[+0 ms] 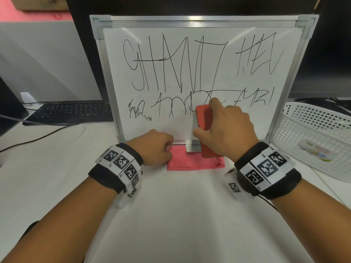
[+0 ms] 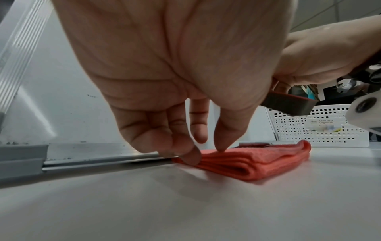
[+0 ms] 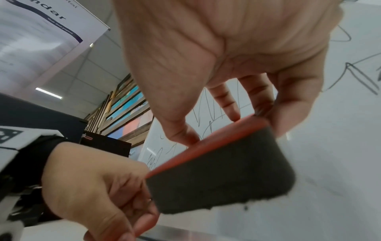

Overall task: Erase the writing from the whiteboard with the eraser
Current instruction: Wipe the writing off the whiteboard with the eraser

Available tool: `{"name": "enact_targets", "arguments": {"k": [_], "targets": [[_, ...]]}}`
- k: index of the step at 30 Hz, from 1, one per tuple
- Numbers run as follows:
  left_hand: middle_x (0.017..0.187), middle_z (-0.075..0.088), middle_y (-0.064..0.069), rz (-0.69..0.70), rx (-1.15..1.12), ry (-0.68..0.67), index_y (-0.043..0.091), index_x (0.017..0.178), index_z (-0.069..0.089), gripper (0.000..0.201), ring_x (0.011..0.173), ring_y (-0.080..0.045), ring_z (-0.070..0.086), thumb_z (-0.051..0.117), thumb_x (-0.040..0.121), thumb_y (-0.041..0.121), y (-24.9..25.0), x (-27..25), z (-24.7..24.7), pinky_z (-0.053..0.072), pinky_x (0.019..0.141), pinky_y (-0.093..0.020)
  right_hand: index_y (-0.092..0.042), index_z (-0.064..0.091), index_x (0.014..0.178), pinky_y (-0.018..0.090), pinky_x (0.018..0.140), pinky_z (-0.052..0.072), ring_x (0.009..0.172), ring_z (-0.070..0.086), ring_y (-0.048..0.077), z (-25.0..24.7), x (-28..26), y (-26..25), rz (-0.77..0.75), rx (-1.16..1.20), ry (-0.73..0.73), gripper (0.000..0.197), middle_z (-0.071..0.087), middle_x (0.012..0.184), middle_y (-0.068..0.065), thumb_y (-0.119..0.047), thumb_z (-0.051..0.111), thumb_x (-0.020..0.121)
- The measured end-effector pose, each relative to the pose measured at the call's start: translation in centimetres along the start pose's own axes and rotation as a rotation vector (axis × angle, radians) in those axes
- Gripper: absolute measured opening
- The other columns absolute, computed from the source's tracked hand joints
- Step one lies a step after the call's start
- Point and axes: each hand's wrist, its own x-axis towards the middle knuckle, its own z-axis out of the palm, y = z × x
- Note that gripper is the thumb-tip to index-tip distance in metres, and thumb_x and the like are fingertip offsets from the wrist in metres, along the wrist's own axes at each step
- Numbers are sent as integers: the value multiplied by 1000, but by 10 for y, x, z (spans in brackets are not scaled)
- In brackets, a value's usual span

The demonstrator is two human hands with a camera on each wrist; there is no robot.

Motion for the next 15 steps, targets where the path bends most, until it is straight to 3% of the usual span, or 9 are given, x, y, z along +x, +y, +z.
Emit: {"name": "enact_targets", "arguments": {"k": [4,10,15], "targets": [[81,61,0,-3,-7,-2,24,79,55,14,76,-26,63,65,86,29,0,-1,0,57,73,-42,-23,42,111,35,61,37,74,48,35,2,-3,4,-15,-64,-44,51,45,82,4,-49,65,74],[84,60,0,-11,-10,-15,24,80,55,14,77,-25,62,66,86,31,0,-1,1,57,74,-42,-32,45,123,36,60,41,81,44,31,-7,-7,21,-138,-210,-88,54,38,94,2,-40,65,74],[83,61,0,-11,-4,-16,23,80,55,14,78,-25,63,66,86,30,2,-1,0,57,74,-43,-34,48,127,37,58,49,72,47,29,-11,-8,35,-265,-182,-108,50,40,104,3,-36,60,79]]}}
